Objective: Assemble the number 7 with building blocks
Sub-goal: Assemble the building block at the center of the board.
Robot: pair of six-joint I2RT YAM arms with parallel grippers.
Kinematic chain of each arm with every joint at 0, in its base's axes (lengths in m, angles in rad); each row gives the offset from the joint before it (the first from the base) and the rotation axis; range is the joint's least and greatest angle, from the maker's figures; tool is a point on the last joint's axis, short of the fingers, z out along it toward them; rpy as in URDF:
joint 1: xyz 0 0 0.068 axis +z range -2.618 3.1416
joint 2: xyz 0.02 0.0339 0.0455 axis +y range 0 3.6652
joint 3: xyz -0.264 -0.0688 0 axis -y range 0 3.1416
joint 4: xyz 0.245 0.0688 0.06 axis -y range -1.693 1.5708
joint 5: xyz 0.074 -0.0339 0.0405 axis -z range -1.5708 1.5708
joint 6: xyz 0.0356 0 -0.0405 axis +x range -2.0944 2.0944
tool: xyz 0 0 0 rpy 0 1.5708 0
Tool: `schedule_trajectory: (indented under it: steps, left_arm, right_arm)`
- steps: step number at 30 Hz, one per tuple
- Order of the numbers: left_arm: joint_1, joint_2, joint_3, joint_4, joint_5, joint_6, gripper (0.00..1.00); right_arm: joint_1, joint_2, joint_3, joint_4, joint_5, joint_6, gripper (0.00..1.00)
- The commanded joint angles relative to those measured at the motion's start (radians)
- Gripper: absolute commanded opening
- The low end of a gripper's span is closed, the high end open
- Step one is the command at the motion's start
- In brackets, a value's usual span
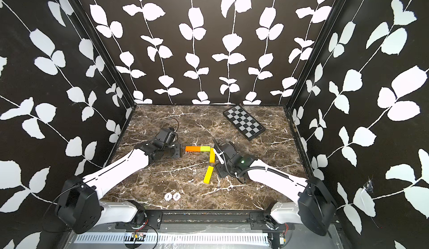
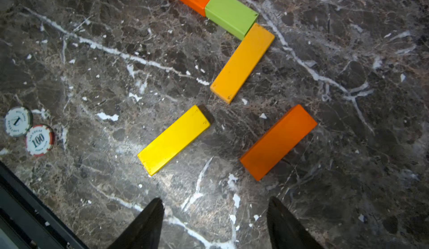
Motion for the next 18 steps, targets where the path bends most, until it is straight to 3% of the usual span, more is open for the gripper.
schedule_trajectory:
  steps: [1,6,13,18]
  left_arm:
    - [0.013,0.016,0.018,0.031,0.036,0.027,0.62]
    - [0.016,0.052,0.055,0.018,0.042,0.057,0.62]
    - [0.019,0.033,0.065,0.008,-0.008,0.091,0.63]
    - [0.023,-0.009,0.054,0.015,-0.072,0.120,0.70]
  right_arm:
    - [0.035,0.044,0.032,-0.074,0.042,0.118,0.71]
    - [0.084,0.215,0.179,-0.176,-0.062,0.322,0.71]
    - [0.108,0.283,0.200,-0.181,-0.071,0.473,0.63]
    - [0.110,0.369,0.225,-0.175,-0.086,0.525,0.62]
